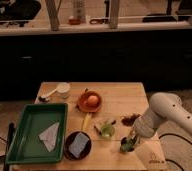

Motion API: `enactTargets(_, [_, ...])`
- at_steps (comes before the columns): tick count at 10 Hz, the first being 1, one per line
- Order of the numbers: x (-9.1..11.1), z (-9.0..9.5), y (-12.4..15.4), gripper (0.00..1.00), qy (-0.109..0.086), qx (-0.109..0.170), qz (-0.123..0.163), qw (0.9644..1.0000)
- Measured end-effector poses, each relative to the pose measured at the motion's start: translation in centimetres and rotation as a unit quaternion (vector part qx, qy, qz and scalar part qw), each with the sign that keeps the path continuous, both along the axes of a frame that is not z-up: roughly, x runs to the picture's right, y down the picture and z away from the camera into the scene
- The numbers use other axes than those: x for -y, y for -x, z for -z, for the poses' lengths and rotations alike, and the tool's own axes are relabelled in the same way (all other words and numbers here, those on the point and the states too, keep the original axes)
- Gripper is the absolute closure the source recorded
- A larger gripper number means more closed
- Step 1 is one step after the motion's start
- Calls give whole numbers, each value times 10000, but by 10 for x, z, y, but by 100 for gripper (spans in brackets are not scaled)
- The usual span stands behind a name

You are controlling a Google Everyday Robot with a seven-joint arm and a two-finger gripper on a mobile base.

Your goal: Place pepper in metal cup

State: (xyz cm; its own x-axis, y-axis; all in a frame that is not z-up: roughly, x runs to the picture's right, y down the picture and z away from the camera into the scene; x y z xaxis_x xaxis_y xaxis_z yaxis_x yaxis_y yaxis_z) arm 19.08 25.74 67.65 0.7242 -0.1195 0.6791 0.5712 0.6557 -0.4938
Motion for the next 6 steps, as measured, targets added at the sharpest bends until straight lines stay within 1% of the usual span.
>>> enactTargets(1, [0,1,-1,49,1,0,3,10000])
enactTargets(3, [3,0,0,29,-3,16,9,10000])
enactTargets(4, [4,-1,1,21,5,25,5,10000])
enactTargets(6, [6,-3,3,20,19,37,9,10000])
